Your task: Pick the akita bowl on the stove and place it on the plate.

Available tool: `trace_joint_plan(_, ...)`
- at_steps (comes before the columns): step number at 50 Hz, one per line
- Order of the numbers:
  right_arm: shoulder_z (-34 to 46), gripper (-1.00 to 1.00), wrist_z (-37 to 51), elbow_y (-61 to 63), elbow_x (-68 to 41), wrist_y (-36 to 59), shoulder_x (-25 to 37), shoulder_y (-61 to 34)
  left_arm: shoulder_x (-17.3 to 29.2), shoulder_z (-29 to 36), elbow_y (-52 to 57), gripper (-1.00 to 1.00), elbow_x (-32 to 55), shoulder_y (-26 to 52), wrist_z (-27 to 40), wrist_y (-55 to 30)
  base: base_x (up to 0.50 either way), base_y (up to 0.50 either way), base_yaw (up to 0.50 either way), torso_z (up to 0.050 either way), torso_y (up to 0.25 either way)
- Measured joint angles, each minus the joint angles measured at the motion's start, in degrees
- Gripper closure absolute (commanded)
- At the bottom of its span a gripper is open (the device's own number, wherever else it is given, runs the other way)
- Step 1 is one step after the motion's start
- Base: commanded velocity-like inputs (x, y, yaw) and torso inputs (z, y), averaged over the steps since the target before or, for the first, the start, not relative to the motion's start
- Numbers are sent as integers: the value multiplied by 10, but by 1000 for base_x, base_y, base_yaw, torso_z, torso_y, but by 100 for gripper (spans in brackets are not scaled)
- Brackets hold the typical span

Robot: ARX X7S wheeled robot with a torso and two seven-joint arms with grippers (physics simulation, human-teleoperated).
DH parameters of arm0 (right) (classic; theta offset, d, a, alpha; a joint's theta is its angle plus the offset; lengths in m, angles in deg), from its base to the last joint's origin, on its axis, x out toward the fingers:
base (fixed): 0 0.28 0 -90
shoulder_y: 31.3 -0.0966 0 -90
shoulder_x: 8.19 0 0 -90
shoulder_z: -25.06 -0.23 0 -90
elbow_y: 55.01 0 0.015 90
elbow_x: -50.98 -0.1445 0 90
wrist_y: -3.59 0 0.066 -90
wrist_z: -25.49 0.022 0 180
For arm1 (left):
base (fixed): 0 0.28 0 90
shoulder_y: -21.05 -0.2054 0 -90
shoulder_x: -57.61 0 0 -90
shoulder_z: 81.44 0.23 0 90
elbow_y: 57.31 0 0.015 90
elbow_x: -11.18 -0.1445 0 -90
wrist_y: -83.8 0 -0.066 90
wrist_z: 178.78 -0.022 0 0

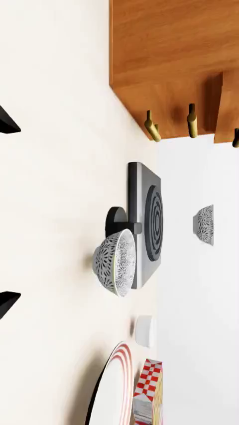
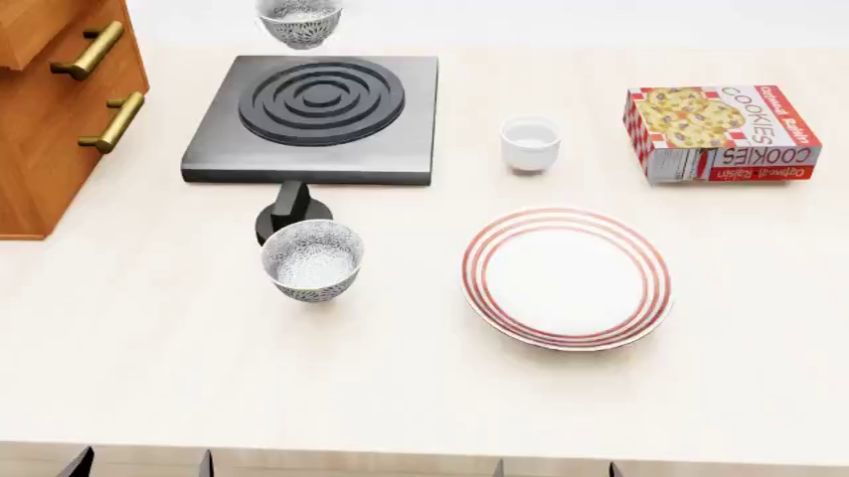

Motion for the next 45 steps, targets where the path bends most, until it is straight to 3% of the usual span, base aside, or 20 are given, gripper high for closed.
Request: trace_joint_plan(45,58,-100,47,9,-48,10,46,-3,45,55,-13,-100,34,5,53,8,0,0,0,0,0)
